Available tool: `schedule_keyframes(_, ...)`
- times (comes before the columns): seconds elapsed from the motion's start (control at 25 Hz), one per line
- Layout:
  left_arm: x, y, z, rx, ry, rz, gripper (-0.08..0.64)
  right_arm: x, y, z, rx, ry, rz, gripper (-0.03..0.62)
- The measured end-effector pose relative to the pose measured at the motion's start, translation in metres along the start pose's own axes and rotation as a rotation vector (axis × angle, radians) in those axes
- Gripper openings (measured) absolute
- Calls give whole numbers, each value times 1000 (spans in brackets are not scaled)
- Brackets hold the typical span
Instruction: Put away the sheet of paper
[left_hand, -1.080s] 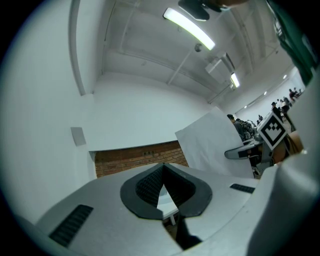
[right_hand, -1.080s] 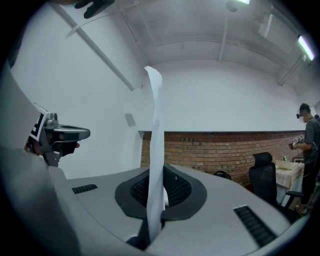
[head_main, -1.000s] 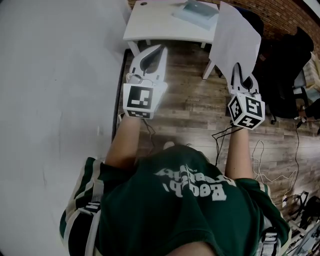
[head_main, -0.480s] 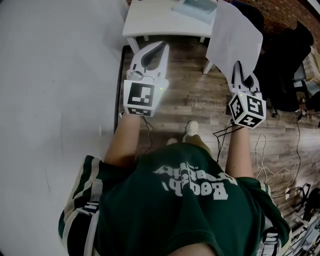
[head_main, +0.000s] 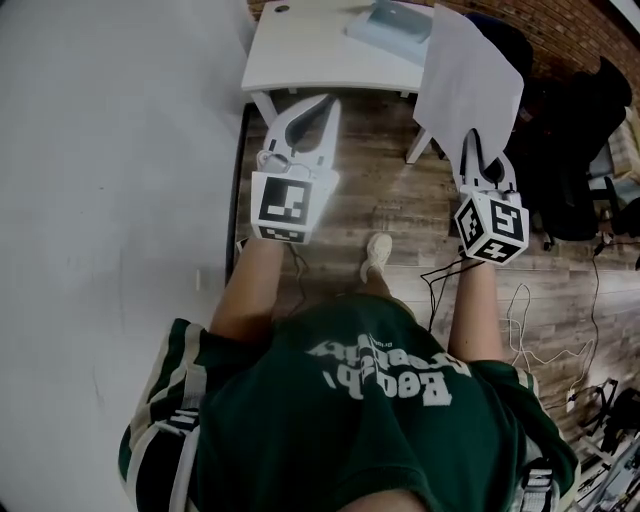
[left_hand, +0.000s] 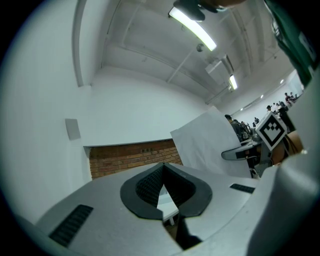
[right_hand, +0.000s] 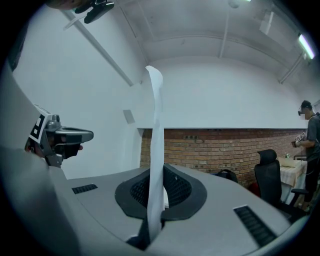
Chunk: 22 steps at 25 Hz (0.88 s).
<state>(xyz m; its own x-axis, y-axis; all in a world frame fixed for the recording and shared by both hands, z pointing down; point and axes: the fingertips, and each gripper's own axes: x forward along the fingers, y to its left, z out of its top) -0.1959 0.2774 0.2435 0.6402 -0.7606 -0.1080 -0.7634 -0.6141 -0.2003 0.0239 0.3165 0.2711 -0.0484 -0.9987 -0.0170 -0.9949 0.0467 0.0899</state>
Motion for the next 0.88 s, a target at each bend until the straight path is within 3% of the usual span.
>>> schedule_keyframes(0.24,78,20,-16,8,17,7,2,74,-34,-15,2,19,19,-5)
schedule_keyframes(0.52,124,24,-69,-3,28,27,2,120,-48,-50,-26,-7,64,-6)
schedule_keyframes(0.88,276,50,-42,32,35,46,2,247,-116,-18,-21,-20,151,-5)
